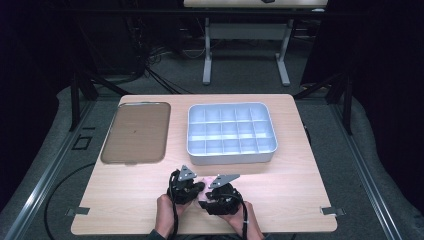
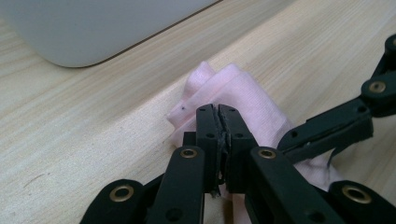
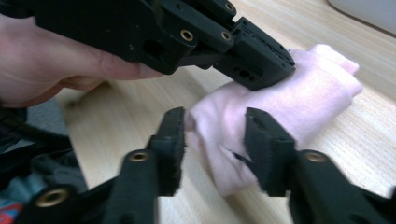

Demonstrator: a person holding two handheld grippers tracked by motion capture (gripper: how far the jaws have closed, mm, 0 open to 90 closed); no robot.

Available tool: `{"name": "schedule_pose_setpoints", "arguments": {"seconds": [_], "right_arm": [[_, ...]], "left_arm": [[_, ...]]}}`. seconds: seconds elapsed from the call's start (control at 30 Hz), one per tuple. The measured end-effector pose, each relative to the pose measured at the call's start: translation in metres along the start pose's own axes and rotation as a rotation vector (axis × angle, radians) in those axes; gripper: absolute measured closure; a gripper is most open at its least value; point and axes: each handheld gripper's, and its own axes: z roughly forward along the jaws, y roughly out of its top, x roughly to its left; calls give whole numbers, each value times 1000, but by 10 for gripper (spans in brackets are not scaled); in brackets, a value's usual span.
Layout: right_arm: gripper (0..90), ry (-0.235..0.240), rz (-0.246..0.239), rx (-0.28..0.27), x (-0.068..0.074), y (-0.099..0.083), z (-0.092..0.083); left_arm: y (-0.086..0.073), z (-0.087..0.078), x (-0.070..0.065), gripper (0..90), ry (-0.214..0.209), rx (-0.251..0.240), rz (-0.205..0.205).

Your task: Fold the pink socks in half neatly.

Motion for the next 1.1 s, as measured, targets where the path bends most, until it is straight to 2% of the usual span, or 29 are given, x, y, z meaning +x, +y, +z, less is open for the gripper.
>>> {"name": "schedule_pose_setpoints", "arguments": {"seconds": [0.07,0.2,0.27,0.37,0.47,0.6,0.67,0.83,0.9,1.0,1.07,1.1], "right_arm": [[527,28,17,-4,-5,-1,-5],[531,18,96,-36,-20,0,-16],[531,-16,129,-31,-27,3,-19],[525,-48,167,-13,-35,10,-13],[502,-50,185,25,-38,13,-4],[489,-46,193,67,-39,15,2],[498,-47,203,67,-38,16,4],[539,-62,195,117,-36,18,7],[559,-71,199,117,-33,20,9],[587,-69,208,141,-33,22,10],[600,-46,222,150,-36,22,10],[603,-40,213,162,-38,22,9]], "left_arm": [[0,0,0,873,0,1,-2],[0,0,-1,872,2,1,-6],[0,0,-1,872,1,0,-8],[0,0,-2,872,3,-2,-11],[-1,0,-1,873,1,-1,-3],[-2,0,0,873,-4,-10,-13],[-2,0,1,870,-10,-10,-17],[-4,-1,5,828,-25,-18,-28],[-4,-1,6,816,-26,-21,-36],[-4,-2,9,716,-11,-17,-43],[-5,-4,13,581,2,-18,-67],[-6,-5,15,519,14,-20,-73]]}}
